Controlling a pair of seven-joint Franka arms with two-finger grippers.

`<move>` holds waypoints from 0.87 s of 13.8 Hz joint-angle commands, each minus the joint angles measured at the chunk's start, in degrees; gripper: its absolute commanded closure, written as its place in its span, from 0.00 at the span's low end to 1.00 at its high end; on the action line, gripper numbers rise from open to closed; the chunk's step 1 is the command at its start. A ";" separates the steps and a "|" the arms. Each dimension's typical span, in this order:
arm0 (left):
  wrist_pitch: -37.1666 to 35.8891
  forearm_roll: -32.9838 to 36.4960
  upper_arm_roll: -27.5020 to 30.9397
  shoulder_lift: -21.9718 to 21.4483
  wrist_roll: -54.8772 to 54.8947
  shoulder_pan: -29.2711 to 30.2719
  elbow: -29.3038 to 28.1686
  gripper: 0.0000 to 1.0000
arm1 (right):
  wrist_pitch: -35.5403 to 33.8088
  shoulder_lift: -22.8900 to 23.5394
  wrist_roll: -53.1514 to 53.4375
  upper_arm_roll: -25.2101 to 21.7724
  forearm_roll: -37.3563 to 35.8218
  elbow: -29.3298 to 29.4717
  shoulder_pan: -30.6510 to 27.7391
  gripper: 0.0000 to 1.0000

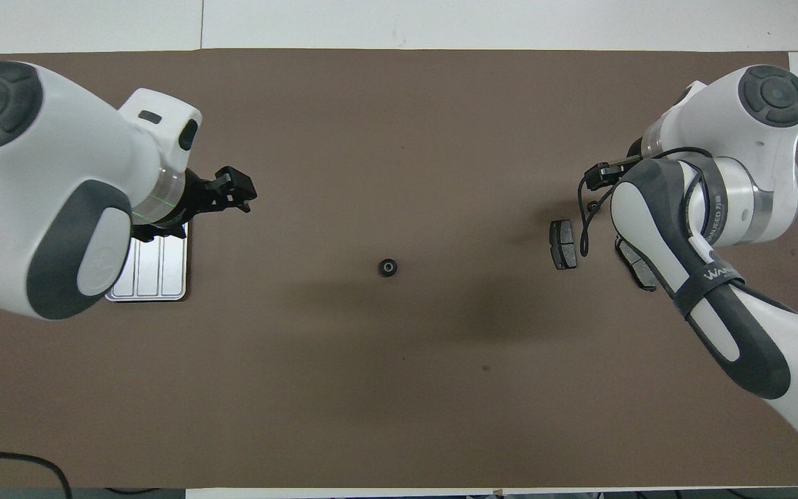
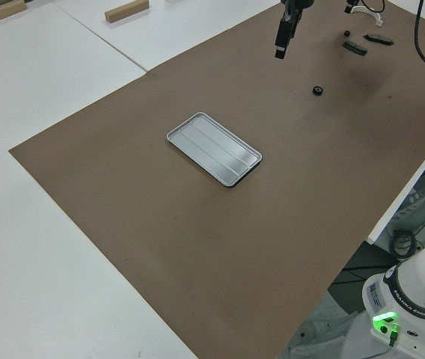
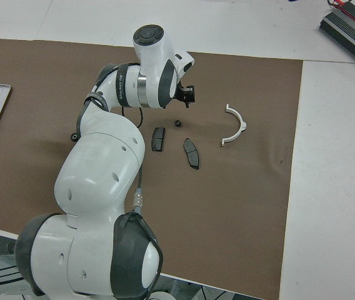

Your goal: Pick bearing gear from pile to tray

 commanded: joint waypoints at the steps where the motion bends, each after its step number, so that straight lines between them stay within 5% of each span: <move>1: 5.07 -0.79 0.80 3.84 -3.03 -2.41 -0.70 0.00 | 2.18 -1.14 -1.29 0.79 0.77 -2.56 -0.47 0.16; 6: 16.65 -0.26 1.32 16.50 -13.64 -12.59 2.46 0.00 | 4.29 -1.14 -1.47 0.79 0.77 -4.49 -0.30 0.16; 12: 20.73 0.27 1.24 17.83 -18.99 -15.67 0.62 0.00 | 5.52 -0.61 -1.64 0.79 0.77 -5.63 -0.21 0.16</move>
